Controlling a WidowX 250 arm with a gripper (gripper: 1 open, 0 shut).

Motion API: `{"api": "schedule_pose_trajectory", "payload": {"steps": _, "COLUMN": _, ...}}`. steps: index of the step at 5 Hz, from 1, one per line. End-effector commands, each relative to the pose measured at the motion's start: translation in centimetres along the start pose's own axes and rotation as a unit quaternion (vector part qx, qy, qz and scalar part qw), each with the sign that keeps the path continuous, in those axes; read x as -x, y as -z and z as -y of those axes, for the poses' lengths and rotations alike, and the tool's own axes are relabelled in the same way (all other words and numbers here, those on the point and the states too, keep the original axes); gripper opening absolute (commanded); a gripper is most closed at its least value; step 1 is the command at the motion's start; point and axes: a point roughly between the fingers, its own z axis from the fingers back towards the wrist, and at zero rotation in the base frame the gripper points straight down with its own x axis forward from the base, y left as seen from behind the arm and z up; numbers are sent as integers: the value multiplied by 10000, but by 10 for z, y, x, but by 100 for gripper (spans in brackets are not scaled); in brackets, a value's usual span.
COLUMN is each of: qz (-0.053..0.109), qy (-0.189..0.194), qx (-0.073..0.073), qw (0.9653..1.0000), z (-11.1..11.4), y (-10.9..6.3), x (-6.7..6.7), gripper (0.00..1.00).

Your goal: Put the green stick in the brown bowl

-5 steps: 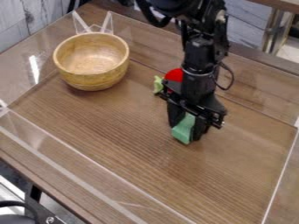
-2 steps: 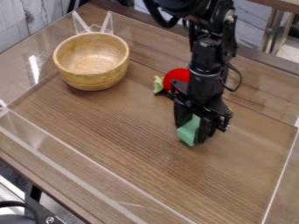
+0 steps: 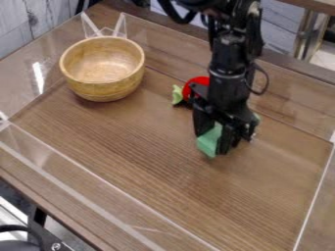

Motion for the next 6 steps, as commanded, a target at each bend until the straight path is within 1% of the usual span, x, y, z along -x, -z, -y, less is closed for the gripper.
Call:
{"api": "schedule_pose_trajectory", "payload": {"steps": 1, "qz": 552, "qy": 4, "qx": -133, "qw": 9984, "z": -4, "y": -34, "x": 2, "gripper": 0}}
{"api": "schedule_pose_trajectory", "payload": {"steps": 2, "qz": 731, "qy": -85, "qx": -245, "qw": 9970, "z": -15, "y": -49, "x": 14, "gripper": 0}}
{"api": "schedule_pose_trajectory", "payload": {"steps": 3, "qz": 874, "qy": -380, "qx": -389, "qw": 9947, "z": -40, "y": -72, "x": 13, "gripper": 0}}
{"api": "schedule_pose_trajectory", "payload": {"steps": 4, "qz": 1019, "qy": -781, "qx": -544, "qw": 9902, "z": -72, "y": -92, "x": 12, "gripper": 0}}
{"api": "schedule_pose_trajectory", "payload": {"steps": 5, "qz": 1135, "qy": -1089, "qx": -589, "qw": 9858, "z": -90, "y": -111, "x": 16, "gripper": 0}}
{"api": "schedule_pose_trajectory", "payload": {"steps": 6, "qz": 1225, "qy": -1489, "qx": -651, "qw": 9791, "z": -107, "y": -125, "x": 22, "gripper": 0}}
